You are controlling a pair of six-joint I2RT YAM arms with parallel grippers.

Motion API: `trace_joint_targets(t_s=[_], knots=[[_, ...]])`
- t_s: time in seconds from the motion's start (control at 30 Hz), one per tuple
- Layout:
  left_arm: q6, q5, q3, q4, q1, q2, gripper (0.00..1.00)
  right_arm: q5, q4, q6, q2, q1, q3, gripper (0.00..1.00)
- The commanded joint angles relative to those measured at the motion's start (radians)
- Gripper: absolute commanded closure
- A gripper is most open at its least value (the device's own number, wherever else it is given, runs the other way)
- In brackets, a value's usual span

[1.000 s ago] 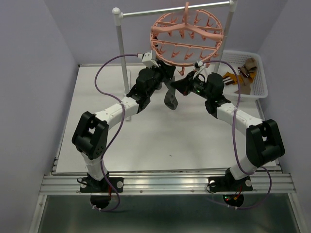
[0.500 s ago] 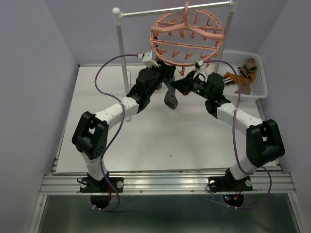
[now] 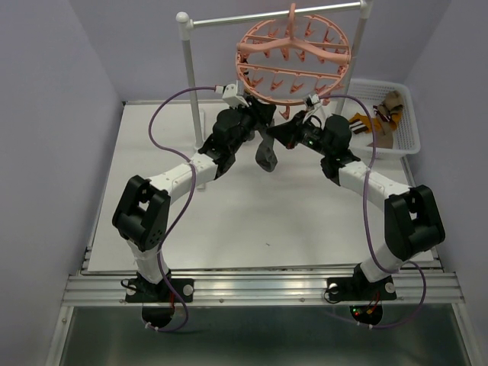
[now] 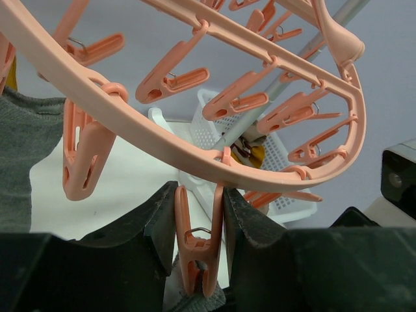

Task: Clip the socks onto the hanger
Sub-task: Clamp the sock onto the hanger.

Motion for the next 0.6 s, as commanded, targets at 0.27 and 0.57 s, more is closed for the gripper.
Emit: trace_joint_targets(t_s=[0.27,0.57], knots=[[-0.018,-0.033,-0.019,0.082,0.006,-0.074,1.0,0.078,-0.012,-0.048,-0.003,0.007,0.031,0.99],[-0.015,-0.059,-0.022,0.084,0.006,-0.061,1.0,0.014,0.063,0.023,-0.007,0.007,0.037,0.99]])
